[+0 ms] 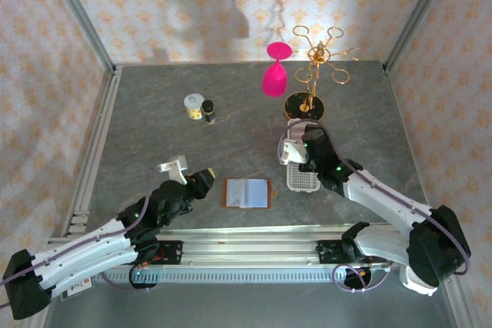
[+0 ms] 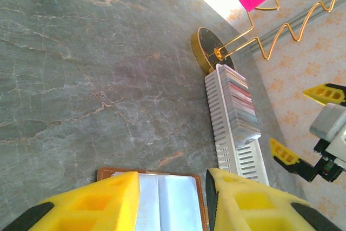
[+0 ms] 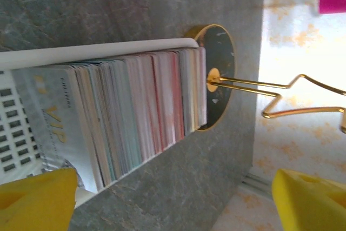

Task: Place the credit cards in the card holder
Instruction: Pick up the credit card from the storage box.

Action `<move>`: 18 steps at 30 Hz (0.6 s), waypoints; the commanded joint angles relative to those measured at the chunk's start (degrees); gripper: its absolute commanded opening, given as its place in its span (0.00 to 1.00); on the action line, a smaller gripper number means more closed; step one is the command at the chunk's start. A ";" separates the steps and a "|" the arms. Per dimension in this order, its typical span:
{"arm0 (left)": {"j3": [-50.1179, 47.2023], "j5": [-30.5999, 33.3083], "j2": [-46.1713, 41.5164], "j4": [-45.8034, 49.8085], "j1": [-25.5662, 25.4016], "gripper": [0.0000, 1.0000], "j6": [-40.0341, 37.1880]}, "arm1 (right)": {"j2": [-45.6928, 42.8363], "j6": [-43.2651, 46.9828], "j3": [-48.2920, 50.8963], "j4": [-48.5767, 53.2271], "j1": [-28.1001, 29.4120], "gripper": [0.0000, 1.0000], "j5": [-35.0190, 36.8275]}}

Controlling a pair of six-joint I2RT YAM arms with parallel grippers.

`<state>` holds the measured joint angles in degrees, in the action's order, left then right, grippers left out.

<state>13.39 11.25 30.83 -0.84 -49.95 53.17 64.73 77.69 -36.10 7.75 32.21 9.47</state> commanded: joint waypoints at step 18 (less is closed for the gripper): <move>-1.96 0.12 0.93 -0.21 -0.51 0.39 0.49 | 12.08 3.51 -2.72 -7.14 -2.31 0.86 -2.62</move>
<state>11.07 11.18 31.55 -0.43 -50.02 54.08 75.94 80.88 -37.52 3.62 30.55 5.82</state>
